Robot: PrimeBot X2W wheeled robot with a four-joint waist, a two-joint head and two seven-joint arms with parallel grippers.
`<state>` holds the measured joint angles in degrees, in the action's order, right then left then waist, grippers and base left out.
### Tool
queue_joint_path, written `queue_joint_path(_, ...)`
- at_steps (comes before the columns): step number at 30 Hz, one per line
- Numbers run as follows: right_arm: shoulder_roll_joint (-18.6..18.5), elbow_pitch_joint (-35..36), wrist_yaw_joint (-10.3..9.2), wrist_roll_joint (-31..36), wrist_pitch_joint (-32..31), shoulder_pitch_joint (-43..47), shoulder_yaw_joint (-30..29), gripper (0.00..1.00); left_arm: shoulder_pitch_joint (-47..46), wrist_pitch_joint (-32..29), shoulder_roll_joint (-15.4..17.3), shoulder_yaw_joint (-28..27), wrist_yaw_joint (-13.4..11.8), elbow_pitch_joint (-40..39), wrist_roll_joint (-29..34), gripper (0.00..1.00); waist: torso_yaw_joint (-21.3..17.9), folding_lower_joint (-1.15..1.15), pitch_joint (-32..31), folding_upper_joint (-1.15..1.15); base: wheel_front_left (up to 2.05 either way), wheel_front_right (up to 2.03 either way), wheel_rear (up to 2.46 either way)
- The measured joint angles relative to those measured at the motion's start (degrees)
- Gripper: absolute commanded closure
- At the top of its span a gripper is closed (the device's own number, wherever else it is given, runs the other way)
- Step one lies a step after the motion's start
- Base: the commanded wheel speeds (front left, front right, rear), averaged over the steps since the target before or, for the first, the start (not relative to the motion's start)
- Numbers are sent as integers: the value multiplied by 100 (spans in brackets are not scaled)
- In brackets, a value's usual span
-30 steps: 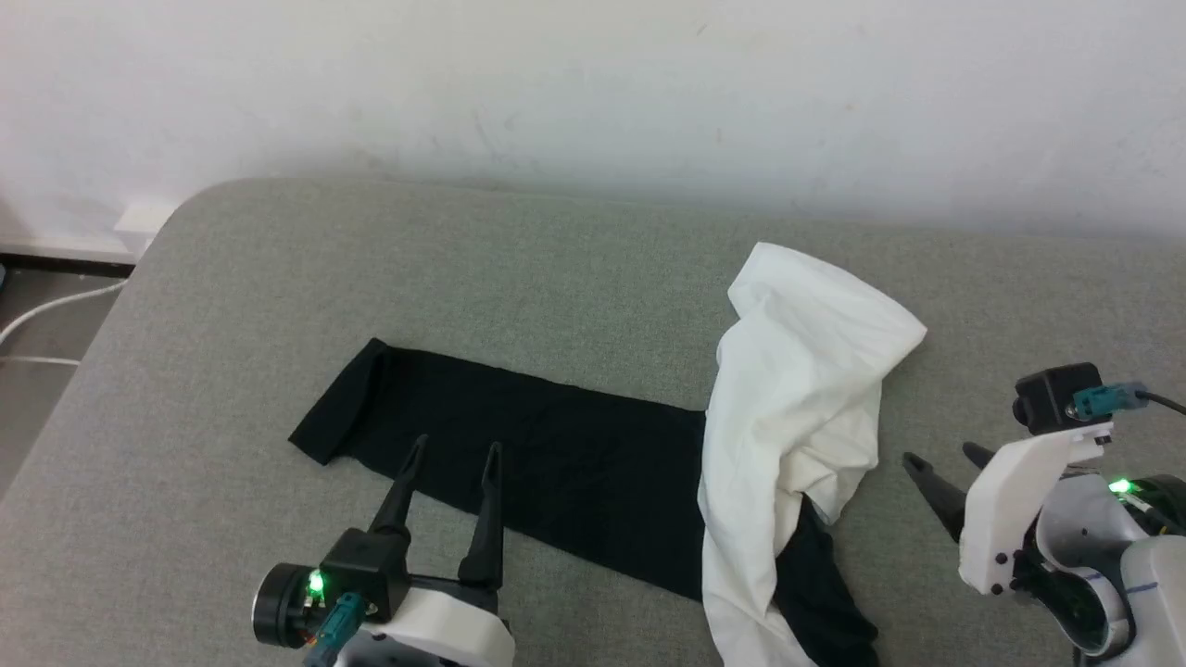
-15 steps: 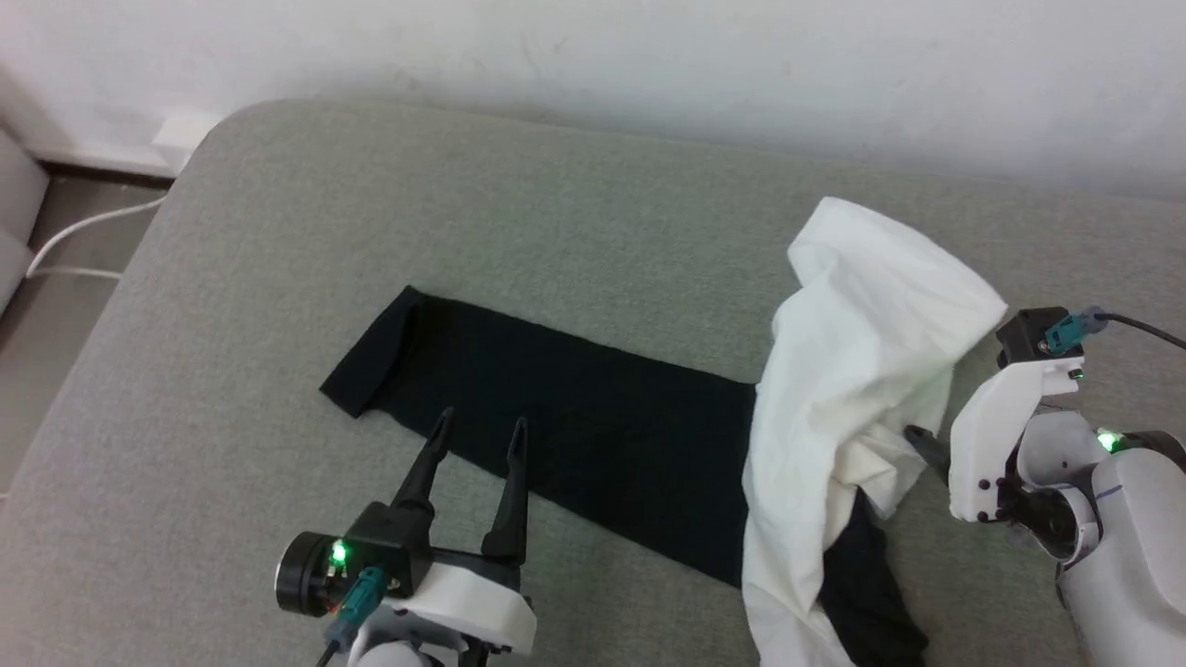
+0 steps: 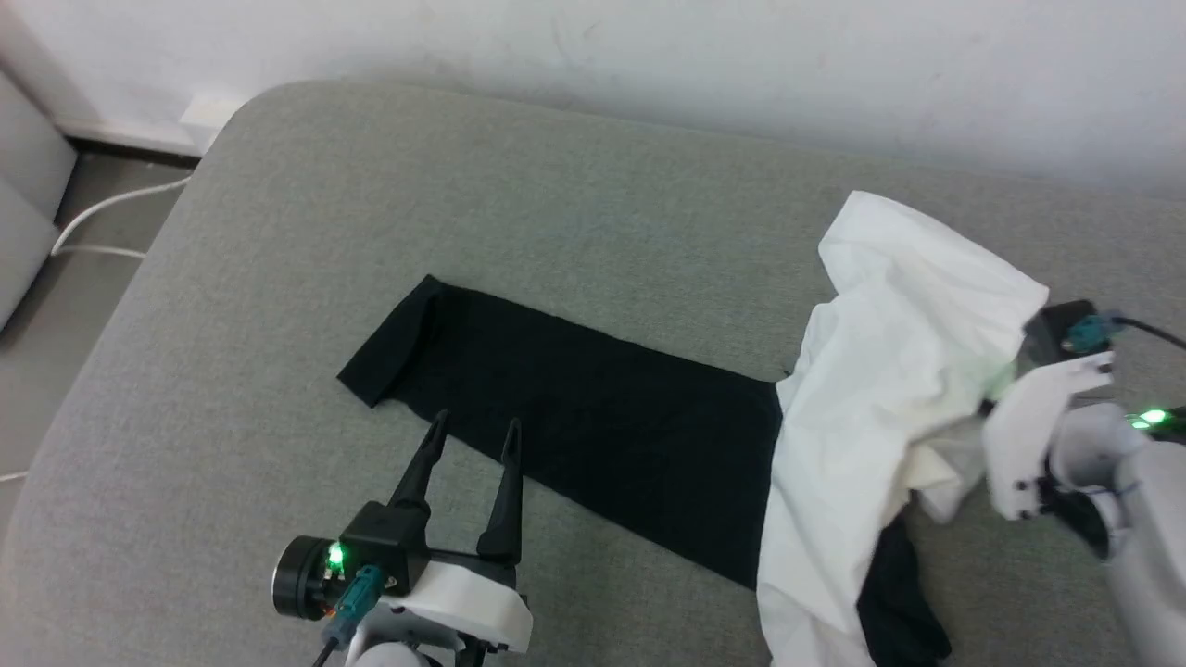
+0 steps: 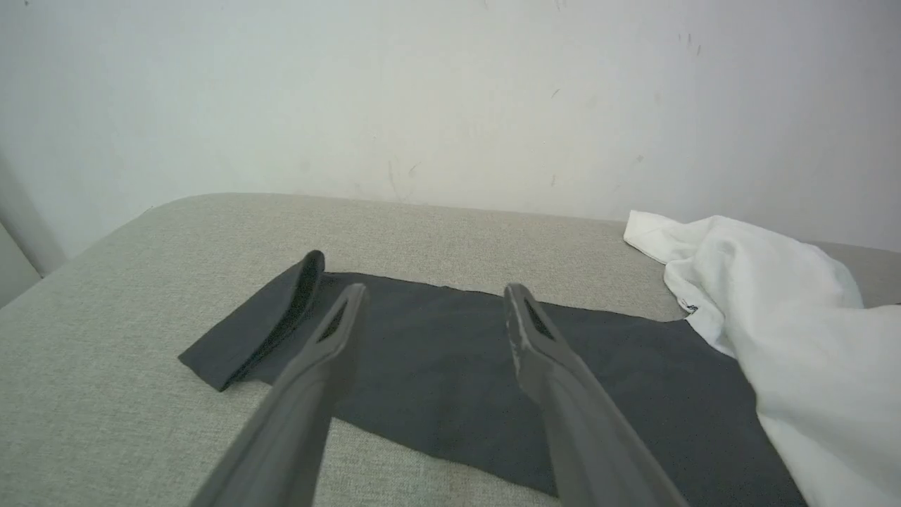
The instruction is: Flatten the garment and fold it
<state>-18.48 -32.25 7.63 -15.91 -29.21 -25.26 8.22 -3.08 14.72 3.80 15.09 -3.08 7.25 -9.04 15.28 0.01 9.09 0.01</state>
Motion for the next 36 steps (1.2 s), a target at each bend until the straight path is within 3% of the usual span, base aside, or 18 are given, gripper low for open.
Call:
queue_joint_path(9, -1469, 945, -2, 700, -127, 187, -460, 100, 26, 0, -10, -36, 10, 4, 8, 0, -406, -1, -327, 0, 0, 0, 0)
queue_joint_path(15, -1870, 1190, -2, 1025, -542, 710, -962, 100, 27, 0, -35, -12, 51, -29, 8, 0, -544, -2, -351, 0, 0, 0, 0)
queue_joint_path(18, -1715, 994, -2, 1040, -449, 872, -1029, 100, 13, 0, -41, -4, 56, -32, 8, 0, -531, -2, -260, 0, 0, 0, 0)
queue_joint_path(19, -1583, 900, -2, 1017, -349, 900, -1056, 68, 10, 1, -42, -8, 58, -30, 8, 0, -521, -1, -227, 0, 0, 0, 0)
queue_joint_path(20, -1427, 803, -2, 981, -246, 912, -1092, 0, 6, 1, -45, -9, 58, -23, 8, 0, -511, -1, -196, 0, 0, 0, 0)
queue_joint_path(28, -635, 849, -2, 866, 845, 904, -1111, 0, 1, 1, -49, -145, 59, 105, 7, 0, -606, -1, -217, 0, 0, 0, 0)
queue_joint_path(33, -272, 1728, -2, 716, 1544, 997, -1241, 0, 12, -47, -11, -243, 82, 343, -41, 0, -820, -1, -376, 0, 0, 0, 0)
queue_joint_path(36, 40, 2369, -2, 657, 1926, 1306, -1397, 0, 15, -478, 16, -272, 102, 493, -154, 0, -979, -1, -457, 0, 0, 0, 0)
